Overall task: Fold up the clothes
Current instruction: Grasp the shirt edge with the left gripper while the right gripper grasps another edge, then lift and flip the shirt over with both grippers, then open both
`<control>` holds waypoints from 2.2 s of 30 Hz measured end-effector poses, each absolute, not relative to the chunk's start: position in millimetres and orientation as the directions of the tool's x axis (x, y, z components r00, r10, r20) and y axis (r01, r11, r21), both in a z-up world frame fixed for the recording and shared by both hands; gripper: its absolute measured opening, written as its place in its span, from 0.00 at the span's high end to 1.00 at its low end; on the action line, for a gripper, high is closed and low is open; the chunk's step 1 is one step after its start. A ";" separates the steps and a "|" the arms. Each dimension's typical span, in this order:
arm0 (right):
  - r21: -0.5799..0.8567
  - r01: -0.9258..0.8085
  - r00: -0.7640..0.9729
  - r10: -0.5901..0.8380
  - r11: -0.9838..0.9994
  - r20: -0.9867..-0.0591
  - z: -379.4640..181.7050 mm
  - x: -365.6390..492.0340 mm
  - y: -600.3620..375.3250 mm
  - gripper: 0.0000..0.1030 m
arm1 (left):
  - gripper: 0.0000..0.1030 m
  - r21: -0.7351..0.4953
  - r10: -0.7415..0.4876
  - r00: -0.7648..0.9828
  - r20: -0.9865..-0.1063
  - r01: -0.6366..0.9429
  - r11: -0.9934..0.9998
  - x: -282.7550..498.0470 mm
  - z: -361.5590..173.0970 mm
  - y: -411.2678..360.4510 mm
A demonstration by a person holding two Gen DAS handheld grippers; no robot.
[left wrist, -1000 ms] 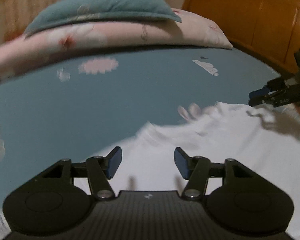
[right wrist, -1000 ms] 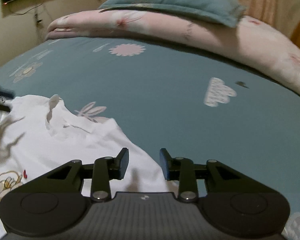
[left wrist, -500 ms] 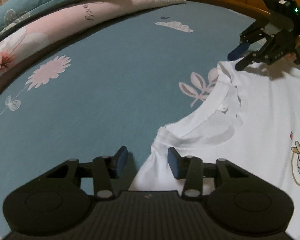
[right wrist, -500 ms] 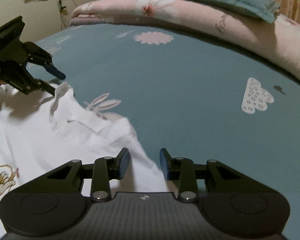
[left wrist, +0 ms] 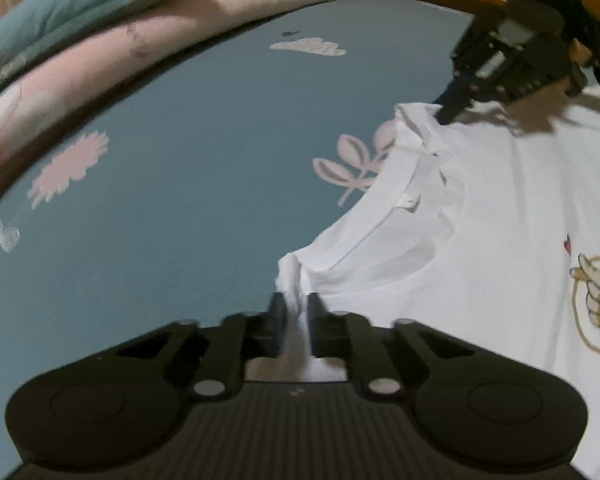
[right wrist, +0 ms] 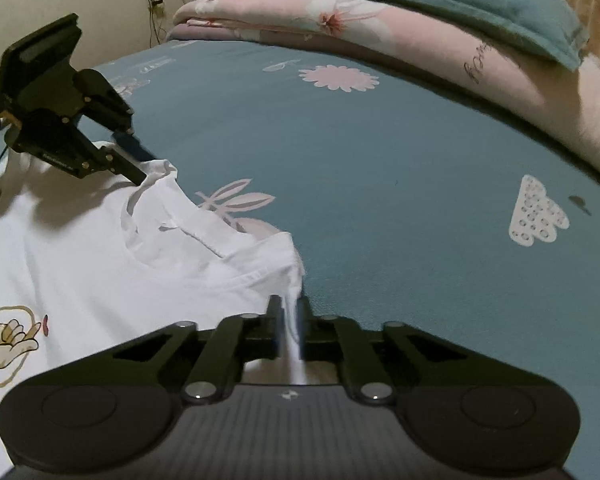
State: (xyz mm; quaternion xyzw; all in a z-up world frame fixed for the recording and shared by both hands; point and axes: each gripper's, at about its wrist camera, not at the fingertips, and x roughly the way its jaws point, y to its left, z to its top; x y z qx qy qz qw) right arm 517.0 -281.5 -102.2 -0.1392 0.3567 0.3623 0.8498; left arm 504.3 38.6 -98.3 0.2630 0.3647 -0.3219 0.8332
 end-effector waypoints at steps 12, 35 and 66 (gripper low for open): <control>-0.027 -0.594 0.593 0.415 0.804 -0.690 -101.9 523.1 -275.4 0.75 | 0.80 0.208 -0.256 0.626 -0.737 0.570 0.795 505.5 -90.0 46.1; -0.038 -0.528 0.565 0.318 0.848 -0.761 -99.4 475.8 -311.6 0.41 | 0.30 0.154 -0.151 0.546 -0.824 0.472 0.868 417.6 -89.7 103.7; 0.043 -0.227 0.563 0.167 0.973 -0.809 -79.9 237.9 -313.3 0.32 | 0.20 0.052 -0.132 0.329 -0.935 0.495 0.867 141.1 -101.3 29.6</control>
